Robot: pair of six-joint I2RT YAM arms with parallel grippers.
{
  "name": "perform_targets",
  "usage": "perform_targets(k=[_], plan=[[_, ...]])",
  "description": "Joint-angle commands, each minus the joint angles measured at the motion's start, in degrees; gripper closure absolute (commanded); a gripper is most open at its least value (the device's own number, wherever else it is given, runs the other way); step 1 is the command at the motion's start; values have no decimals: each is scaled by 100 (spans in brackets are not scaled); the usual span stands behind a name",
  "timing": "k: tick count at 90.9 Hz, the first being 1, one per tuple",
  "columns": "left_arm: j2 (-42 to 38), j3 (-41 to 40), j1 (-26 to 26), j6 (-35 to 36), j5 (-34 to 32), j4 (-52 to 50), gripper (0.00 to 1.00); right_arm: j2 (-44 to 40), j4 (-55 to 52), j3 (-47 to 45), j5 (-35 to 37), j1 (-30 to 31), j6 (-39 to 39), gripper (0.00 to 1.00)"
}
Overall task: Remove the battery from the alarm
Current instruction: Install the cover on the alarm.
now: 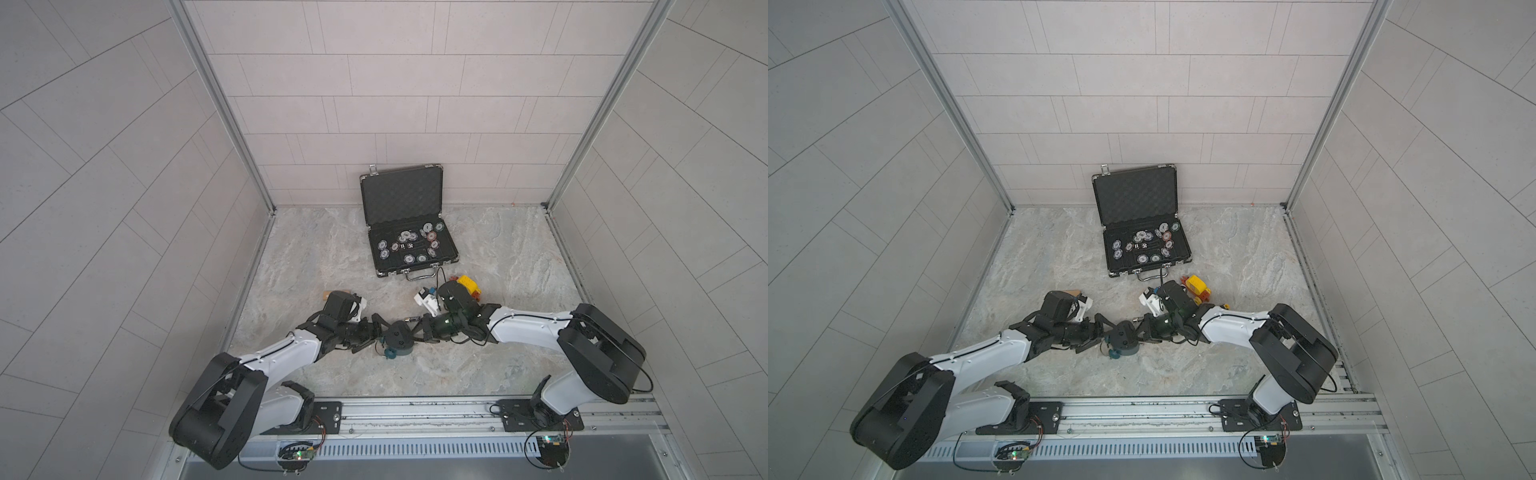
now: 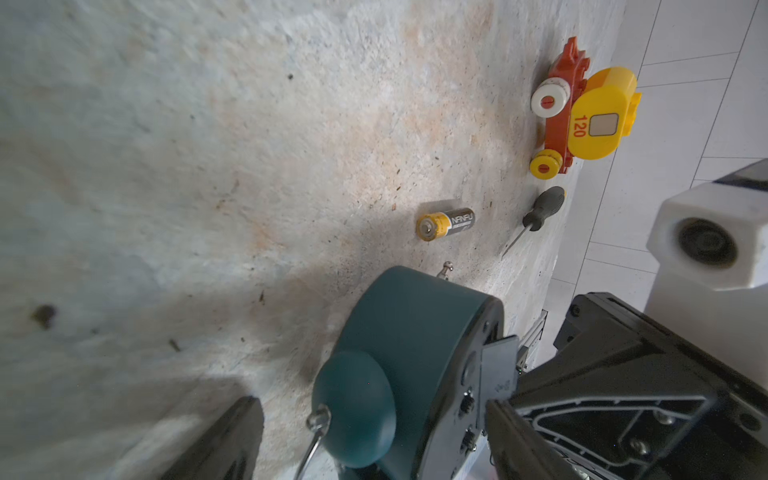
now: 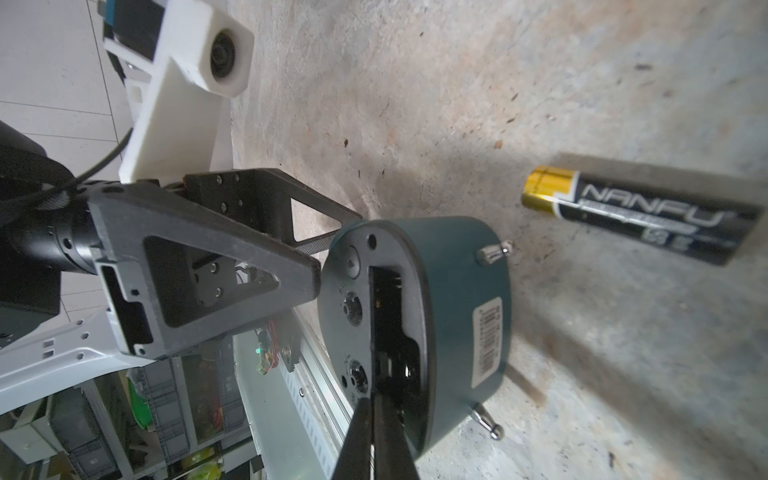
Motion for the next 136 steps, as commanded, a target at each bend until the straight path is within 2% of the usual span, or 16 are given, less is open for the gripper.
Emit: perform_targets(k=[1, 32, 88, 136], plan=[[25, 146, -32, 128, 5, -172, 15, -34, -448, 93, 142, 51, -243, 90], [16, 168, -32, 128, -13, -213, 15, -150, -711, 234, 251, 61, -418, 84], [-48, 142, -32, 128, -14, -231, 15, 65, -1124, 495, 304, 65, -709, 94], [-155, 107, -41, 106, -53, -280, 15, 360, -1675, 884, 209, 73, -902, 89]])
